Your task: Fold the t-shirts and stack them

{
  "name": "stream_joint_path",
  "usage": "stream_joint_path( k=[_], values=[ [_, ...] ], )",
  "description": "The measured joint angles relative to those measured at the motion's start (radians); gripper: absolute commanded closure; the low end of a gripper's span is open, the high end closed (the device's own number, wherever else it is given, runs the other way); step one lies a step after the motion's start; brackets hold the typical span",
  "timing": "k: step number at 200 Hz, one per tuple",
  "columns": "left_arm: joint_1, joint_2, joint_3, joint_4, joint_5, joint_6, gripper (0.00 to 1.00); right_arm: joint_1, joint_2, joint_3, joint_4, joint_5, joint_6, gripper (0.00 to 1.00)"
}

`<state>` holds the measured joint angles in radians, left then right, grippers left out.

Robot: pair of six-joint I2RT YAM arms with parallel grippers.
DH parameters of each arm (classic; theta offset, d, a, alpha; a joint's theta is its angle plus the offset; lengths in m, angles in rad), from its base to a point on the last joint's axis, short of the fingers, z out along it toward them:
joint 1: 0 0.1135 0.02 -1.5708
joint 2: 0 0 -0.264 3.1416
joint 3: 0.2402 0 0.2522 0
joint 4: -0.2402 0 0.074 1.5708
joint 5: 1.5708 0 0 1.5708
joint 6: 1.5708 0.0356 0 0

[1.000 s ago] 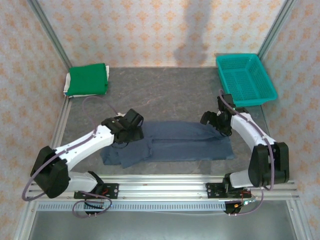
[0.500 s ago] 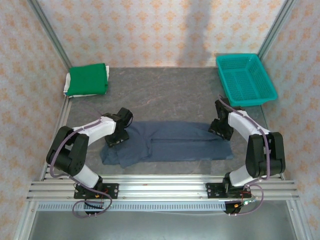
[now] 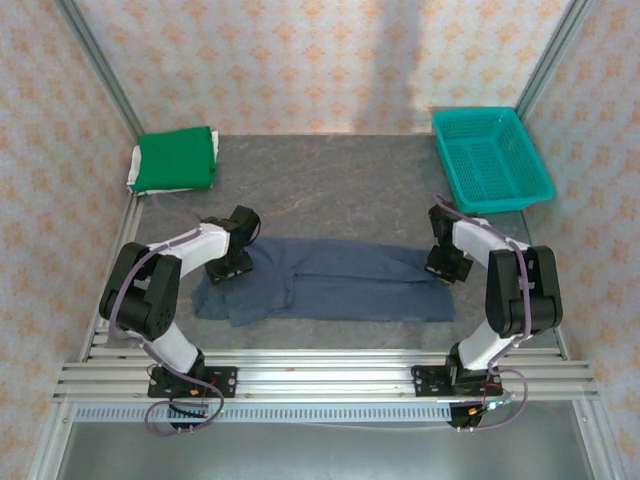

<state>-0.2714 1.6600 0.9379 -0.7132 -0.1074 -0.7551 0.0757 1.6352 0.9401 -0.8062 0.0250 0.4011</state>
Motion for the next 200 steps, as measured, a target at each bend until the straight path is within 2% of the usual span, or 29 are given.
stream_joint_path(
  k=[32,62,71,95,122,144,158,200],
  values=[
    [0.012,0.029,0.038,0.0,-0.006,0.051,0.45,-0.066,0.004,0.03,0.016,0.04,0.002,1.0],
    [0.016,0.051,0.065,0.015,-0.005,0.093,0.45,-0.105,-0.023,0.047,0.048,-0.008,-0.017,0.59],
    [0.016,0.053,0.068,0.021,-0.004,0.102,0.45,-0.105,-0.037,0.046,0.063,-0.048,-0.018,0.55],
    [0.016,0.06,0.074,0.031,-0.002,0.122,0.45,-0.105,-0.055,0.032,0.124,-0.143,-0.031,0.54],
    [0.016,0.09,0.111,0.031,-0.002,0.142,0.45,-0.105,-0.033,0.021,0.163,-0.205,-0.03,0.62],
    [0.017,0.135,0.169,0.031,-0.002,0.159,0.46,-0.105,0.022,0.021,0.171,-0.205,-0.03,0.88],
    [0.019,0.166,0.208,0.031,-0.002,0.164,0.46,-0.105,0.041,0.028,0.163,-0.172,-0.022,1.0],
    [0.04,0.269,0.348,0.006,-0.011,0.198,0.48,-0.11,0.037,0.03,0.15,-0.037,-0.002,1.0]
  ],
)
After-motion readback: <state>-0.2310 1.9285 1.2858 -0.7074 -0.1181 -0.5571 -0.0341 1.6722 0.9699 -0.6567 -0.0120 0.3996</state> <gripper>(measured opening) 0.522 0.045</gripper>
